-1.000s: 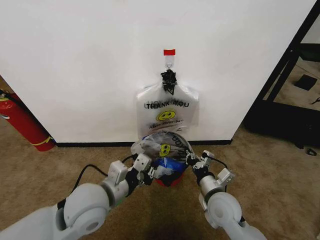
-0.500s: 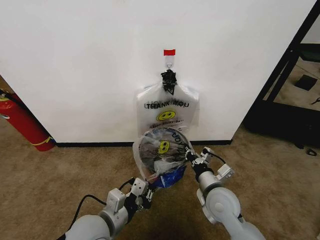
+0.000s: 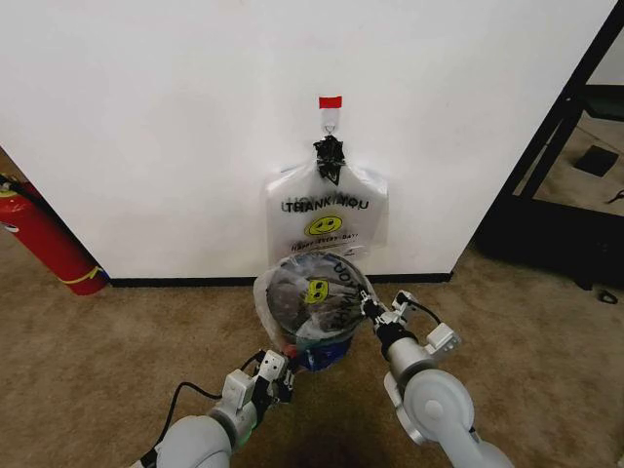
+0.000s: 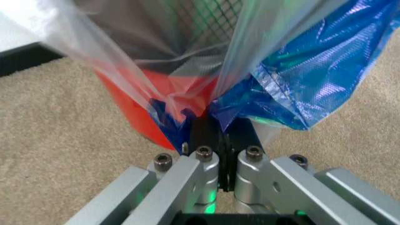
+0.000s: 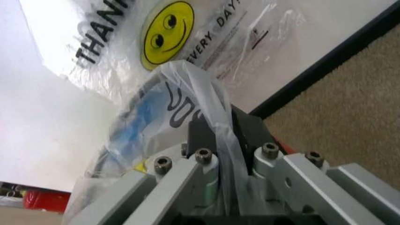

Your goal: Pick up the garbage bag from the wall and place it over the trash bin.

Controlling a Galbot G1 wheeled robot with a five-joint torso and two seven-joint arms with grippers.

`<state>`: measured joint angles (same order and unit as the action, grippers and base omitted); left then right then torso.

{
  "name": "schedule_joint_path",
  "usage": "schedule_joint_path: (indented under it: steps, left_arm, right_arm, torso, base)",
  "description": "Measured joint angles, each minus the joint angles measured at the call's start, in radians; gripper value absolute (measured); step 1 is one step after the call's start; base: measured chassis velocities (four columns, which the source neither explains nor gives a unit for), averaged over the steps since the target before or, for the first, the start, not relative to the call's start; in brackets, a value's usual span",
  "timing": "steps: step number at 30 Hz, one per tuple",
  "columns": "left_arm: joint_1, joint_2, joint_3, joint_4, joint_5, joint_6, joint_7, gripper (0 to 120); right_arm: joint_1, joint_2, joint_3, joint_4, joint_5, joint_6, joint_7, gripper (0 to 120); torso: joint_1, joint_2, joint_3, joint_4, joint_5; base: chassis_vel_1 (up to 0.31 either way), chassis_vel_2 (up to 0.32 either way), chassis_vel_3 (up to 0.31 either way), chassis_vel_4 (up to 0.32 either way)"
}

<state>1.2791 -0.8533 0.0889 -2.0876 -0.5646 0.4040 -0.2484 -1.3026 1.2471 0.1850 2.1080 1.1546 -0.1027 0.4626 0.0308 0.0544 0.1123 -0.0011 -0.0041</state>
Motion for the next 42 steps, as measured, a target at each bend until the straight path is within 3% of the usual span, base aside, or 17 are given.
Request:
schedule_joint_path:
  steps: [13, 22, 33, 36, 38, 41, 42]
  left_arm:
    - [0.015, -0.016, 0.027, -0.006, 0.037, -0.022, 0.013, 1]
    - [0.115, 0.04, -0.052, -0.089, 0.087, -0.048, 0.04, 36]
    - [0.176, 0.036, -0.098, -0.165, 0.087, -0.103, -0.025, 75]
    - [0.174, 0.065, -0.141, -0.213, 0.061, -0.11, -0.042, 88]
    - [0.193, 0.099, -0.17, -0.243, 0.052, -0.13, -0.051, 95]
    - [0.188, 0.125, -0.184, -0.27, 0.022, -0.129, -0.075, 97]
    - [0.161, 0.142, -0.186, -0.29, -0.012, -0.111, -0.095, 93]
  right_arm:
    - [-0.01, 0.004, 0.011, 0.005, -0.005, -0.003, -0.005, 1]
    - [0.007, 0.031, 0.034, -0.035, -0.012, 0.011, -0.017, 1]
    - [0.022, 0.037, 0.056, -0.058, -0.022, 0.016, -0.03, 1]
    - [0.005, 0.04, 0.074, -0.064, -0.04, 0.024, -0.041, 1]
    - [0.0, 0.04, 0.081, -0.066, -0.052, 0.027, -0.049, 1]
    - [-0.005, 0.038, 0.082, -0.065, -0.07, 0.03, -0.056, 1]
    - [-0.008, 0.034, 0.081, -0.064, -0.086, 0.033, -0.063, 1]
  torso:
    - [0.0, 0.0, 0.0, 0.0001, 0.0]
    - [0.0, 0.0, 0.0, 0.0002, 0.0001]
    - [0.0, 0.0, 0.0, 0.0003, -0.0001]
    - [0.0, 0.0, 0.0, -0.0005, -0.0001]
    - [0.0, 0.0, 0.0, 0.0002, 0.0002]
    - [0.0, 0.0, 0.0, 0.0006, 0.0]
    - [0.0, 0.0, 0.0, 0.0006, 0.0001]
  base:
    - [0.0, 0.0, 0.0, 0.0]
    - [0.0, 0.0, 0.0, 0.0]
    - [0.0, 0.0, 0.0, 0.0]
    - [0.0, 0.0, 0.0, 0.0]
    - [0.0, 0.0, 0.0, 0.0]
    - [0.0, 0.0, 0.0, 0.0]
    - [0.0, 0.0, 0.0, 0.0]
